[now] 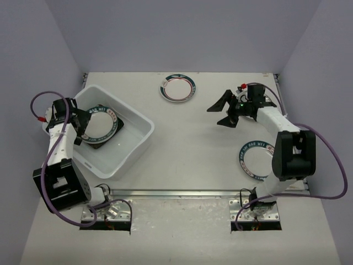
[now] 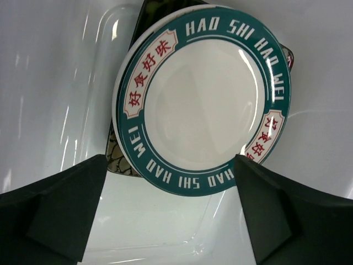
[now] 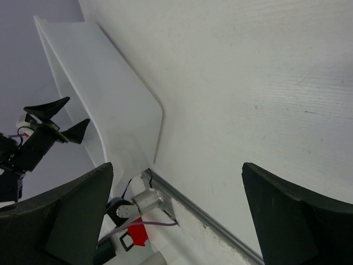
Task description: Place the plates into the plastic bin on the countertop
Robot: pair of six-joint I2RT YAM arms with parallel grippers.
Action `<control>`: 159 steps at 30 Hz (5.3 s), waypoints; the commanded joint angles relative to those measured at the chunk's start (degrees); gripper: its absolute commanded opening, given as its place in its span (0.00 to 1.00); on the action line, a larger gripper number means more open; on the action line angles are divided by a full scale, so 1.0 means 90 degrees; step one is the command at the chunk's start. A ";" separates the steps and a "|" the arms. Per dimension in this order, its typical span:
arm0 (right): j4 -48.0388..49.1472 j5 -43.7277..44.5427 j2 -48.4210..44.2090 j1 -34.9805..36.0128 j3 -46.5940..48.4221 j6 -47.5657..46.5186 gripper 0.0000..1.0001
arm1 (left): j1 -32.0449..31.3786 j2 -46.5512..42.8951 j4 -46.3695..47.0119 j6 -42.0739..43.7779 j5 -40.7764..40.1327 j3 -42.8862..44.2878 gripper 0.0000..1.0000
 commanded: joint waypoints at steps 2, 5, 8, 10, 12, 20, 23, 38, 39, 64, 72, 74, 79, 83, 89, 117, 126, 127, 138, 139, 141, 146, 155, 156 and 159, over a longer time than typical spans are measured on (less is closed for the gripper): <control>0.0311 0.0747 0.0695 0.0496 0.0599 0.0132 0.99 | 0.0028 -0.0005 0.0121 0.0006 0.0381 -0.0075 1.00; 0.0721 0.0952 0.1735 0.0749 0.1154 0.0407 0.99 | 0.0014 -0.0237 -0.0215 0.0173 0.0574 0.0055 1.00; 0.1273 0.1141 0.2478 0.0895 0.1509 0.0689 0.99 | -0.0036 -0.0450 -0.0535 0.0405 0.0769 0.0306 1.00; 0.2128 0.1564 0.3044 0.0978 0.1781 0.1037 0.99 | -0.0405 -0.0874 -0.0762 0.0803 0.1028 0.0856 1.00; 0.2298 0.2045 0.3561 0.1054 0.2212 0.1139 0.99 | -0.0830 -0.1183 -0.0690 0.1086 0.1545 0.1109 1.00; 0.2765 0.2989 0.5165 0.1052 0.3239 0.2196 0.96 | -0.2332 -0.2421 -0.0559 0.1324 0.1952 0.0817 1.00; 0.2360 0.3237 0.5755 0.1047 0.3952 0.2425 0.82 | -0.2357 -0.2797 -0.0713 0.1322 0.2145 0.0502 1.00; 0.1711 0.3846 0.4404 0.1255 0.3645 0.1343 0.00 | -0.2367 -0.2684 -0.1689 0.1894 0.2426 0.1111 1.00; 0.1391 0.4129 0.3966 0.1330 0.3482 0.1037 0.00 | -0.2367 -0.2564 -0.1630 0.1897 0.2452 0.1092 1.00; 0.0657 -0.0705 -0.0502 0.2327 0.2346 0.0102 0.00 | -0.3295 -0.0445 0.1431 0.2396 0.5350 0.1685 0.05; -0.0472 0.0807 -0.0826 0.2253 0.1974 -0.0608 0.96 | -0.2543 -0.0652 -0.0255 0.1856 0.2183 0.2435 0.00; -0.1466 0.2028 -0.0903 0.2146 0.1963 -0.0854 0.99 | -0.1698 -0.0809 -0.0672 0.1419 0.1635 0.2221 0.00; -0.1570 0.2447 -0.1608 0.1712 0.0849 -0.0936 0.99 | -0.0067 -0.1396 -0.1026 0.0757 0.0188 0.1816 0.00; -0.1576 0.2279 -0.2066 0.1436 0.0418 -0.1059 0.99 | 0.0222 -0.1252 -0.0914 0.0802 -0.0627 0.1511 0.00; -0.1584 0.2238 -0.2421 0.1342 0.0184 -0.1170 0.99 | 0.0424 -0.0476 -0.0181 0.0899 -0.0243 0.1092 0.04; -0.2171 0.2158 -0.1607 0.1233 0.0873 -0.1433 0.99 | 0.0442 0.1016 -0.0926 0.1911 0.1032 0.1319 1.00; -0.2067 0.6385 -0.0805 0.1145 0.1116 -0.2285 0.99 | -0.3138 0.0074 -0.1255 0.1922 0.1268 0.2739 1.00; -0.2039 0.6641 -0.0574 0.1145 0.1243 -0.2534 0.99 | -0.3522 0.0044 -0.1273 0.1869 0.1130 0.2737 1.00; -0.1858 0.9388 0.3127 0.1157 0.3571 -0.5675 0.99 | -0.5121 -0.0545 -0.1491 0.2057 0.0752 0.1432 1.00; -0.1406 0.9419 0.3314 0.1160 0.3471 -0.5946 0.99 | -0.5121 -0.0574 -0.1594 0.2137 0.0711 0.1436 1.00; -0.1017 0.9550 0.3614 0.1149 0.3425 -0.6436 0.99 | -0.5121 -0.0664 -0.1821 0.2266 0.0630 0.1452 1.00; -0.0626 0.9185 0.4101 0.1088 0.3556 -0.6606 0.98 | -0.5121 -0.0624 -0.2329 0.2463 0.0586 0.1790 1.00; -0.0711 0.8198 0.4785 0.1086 0.3761 -0.6428 0.70 | -0.5112 -0.0753 -0.3206 0.2554 0.0165 0.2451 1.00; -0.0817 0.8039 0.4909 0.1076 0.3867 -0.6437 0.66 | -0.5121 -0.0793 -0.3244 0.2535 0.0167 0.2430 1.00; -0.0932 0.8073 0.5064 0.1076 0.3973 -0.6446 0.25 | -0.5121 -0.0906 -0.3251 0.2506 0.0267 0.2278 1.00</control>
